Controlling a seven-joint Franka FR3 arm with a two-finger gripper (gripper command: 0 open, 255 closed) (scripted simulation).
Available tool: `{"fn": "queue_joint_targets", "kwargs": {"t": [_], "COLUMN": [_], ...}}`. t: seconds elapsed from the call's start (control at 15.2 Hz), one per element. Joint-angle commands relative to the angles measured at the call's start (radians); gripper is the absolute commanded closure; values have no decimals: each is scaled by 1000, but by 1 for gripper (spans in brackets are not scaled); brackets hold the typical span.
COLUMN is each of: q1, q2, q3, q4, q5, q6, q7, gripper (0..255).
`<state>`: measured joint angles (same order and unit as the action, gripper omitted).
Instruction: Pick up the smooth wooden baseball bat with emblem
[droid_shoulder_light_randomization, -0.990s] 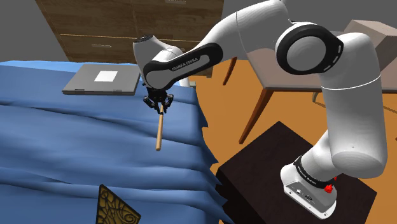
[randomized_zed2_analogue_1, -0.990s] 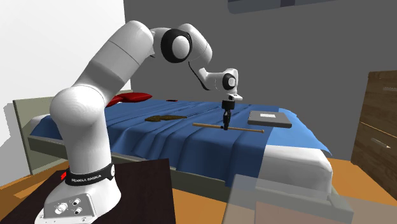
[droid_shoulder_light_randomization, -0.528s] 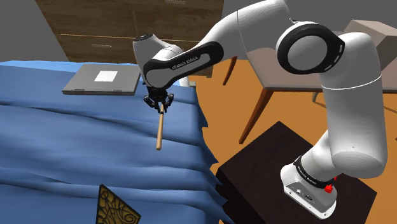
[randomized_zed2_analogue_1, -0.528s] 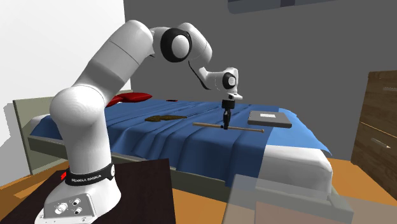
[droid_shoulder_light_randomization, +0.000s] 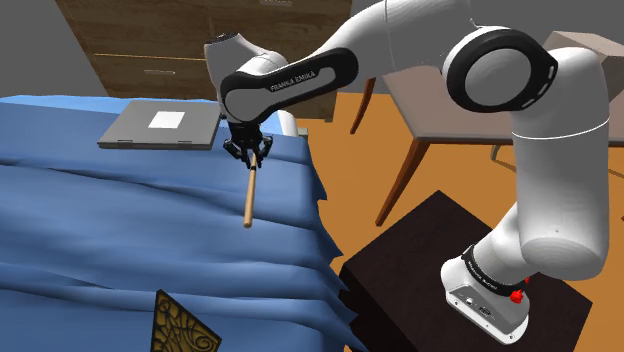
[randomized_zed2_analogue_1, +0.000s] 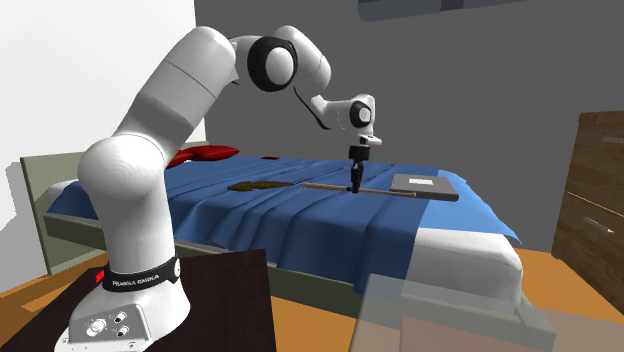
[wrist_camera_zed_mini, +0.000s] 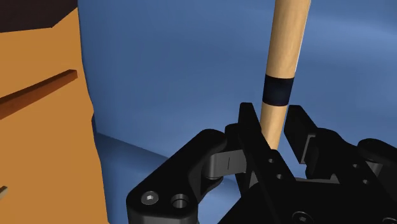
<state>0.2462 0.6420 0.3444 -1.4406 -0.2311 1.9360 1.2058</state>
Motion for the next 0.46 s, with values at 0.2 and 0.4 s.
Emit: {"fn": "queue_joint_targets", "kwargs": {"t": [0.2, 0.4], "q1": [-1, -1], "q2": [-25, -30], "q3": [6, 7], "q4": [28, 35], "q5": [9, 11], "q6": [-52, -64], "q7": [-7, -8], "gripper": [255, 255]}}
